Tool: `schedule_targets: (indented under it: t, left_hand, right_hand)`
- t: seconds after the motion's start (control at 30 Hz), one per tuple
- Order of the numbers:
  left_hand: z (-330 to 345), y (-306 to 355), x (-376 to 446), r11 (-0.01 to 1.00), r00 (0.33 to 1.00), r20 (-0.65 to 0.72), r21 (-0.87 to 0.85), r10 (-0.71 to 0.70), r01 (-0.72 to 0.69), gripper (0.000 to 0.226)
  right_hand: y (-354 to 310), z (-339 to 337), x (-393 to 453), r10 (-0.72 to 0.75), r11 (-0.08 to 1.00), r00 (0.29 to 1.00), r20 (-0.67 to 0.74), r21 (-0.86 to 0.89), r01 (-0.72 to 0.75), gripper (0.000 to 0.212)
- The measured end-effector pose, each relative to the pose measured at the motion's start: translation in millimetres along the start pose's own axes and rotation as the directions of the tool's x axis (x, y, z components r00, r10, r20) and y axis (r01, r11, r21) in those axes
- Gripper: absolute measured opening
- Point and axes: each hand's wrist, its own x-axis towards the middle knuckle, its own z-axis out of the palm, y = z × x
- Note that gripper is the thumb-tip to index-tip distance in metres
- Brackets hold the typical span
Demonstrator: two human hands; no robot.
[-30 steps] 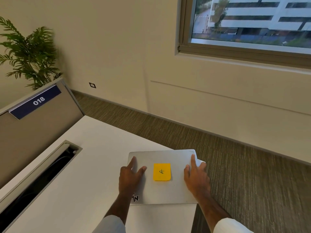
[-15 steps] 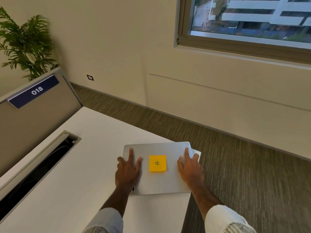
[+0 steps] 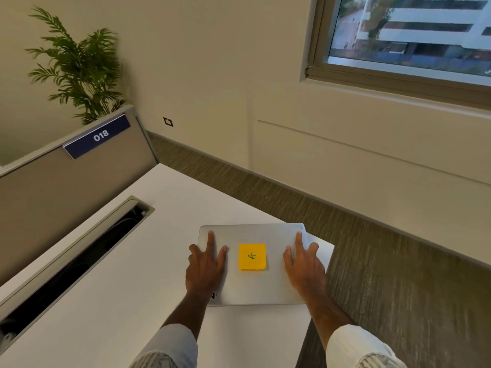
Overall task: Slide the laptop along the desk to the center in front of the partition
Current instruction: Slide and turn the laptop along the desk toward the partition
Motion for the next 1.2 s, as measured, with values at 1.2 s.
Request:
schedule_targets:
  t: [1.2]
  left_hand:
    - [-117.7, -252.5, -112.1, 0.899, 0.879, -0.189, -0.054, -0.437, 0.435, 0.071]
  right_hand:
    - [-226.2, 80.1, -136.2, -0.444, 0.892, 0.881, 0.165, -0.008, 0.451, 0.065]
